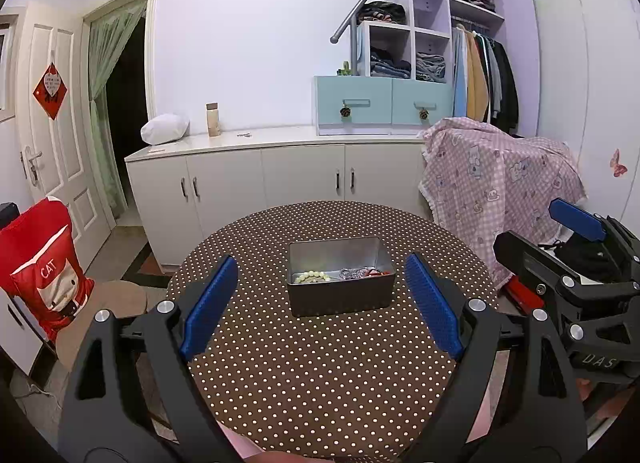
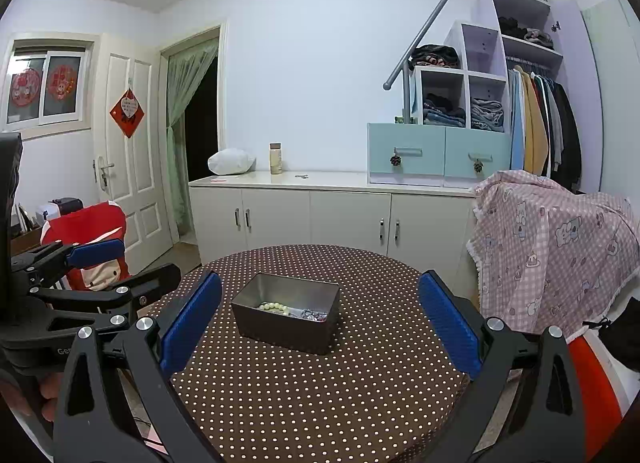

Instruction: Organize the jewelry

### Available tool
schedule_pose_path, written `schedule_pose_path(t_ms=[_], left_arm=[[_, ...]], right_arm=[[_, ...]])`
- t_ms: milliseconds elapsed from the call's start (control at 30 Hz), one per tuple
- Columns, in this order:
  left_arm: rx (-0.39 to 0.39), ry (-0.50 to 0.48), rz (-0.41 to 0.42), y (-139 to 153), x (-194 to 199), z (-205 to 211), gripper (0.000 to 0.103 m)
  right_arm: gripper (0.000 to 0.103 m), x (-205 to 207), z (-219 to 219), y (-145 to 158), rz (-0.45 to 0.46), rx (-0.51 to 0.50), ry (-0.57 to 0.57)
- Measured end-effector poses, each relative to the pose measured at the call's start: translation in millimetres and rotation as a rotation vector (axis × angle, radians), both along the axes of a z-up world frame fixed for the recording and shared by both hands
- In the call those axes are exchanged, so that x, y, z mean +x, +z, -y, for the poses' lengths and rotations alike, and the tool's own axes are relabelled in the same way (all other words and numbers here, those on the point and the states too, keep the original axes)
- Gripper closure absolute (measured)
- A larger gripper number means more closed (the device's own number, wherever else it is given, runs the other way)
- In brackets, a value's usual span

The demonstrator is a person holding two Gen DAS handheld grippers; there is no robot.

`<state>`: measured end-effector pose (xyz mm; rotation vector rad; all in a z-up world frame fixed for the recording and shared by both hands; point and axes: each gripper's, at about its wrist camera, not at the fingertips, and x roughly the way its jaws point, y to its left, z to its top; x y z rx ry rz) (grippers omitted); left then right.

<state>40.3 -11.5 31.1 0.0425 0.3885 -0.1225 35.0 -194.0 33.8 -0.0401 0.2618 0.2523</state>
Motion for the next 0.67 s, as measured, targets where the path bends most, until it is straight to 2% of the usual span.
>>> schedule_pose_path(t_ms=[667], left_arm=[[-0.003, 0.003, 0.004, 3.6, -5.6, -2.9, 0.019]], right_arm=[[0.008, -7.5, 1.3, 0.8, 0.01, -0.005, -0.008]])
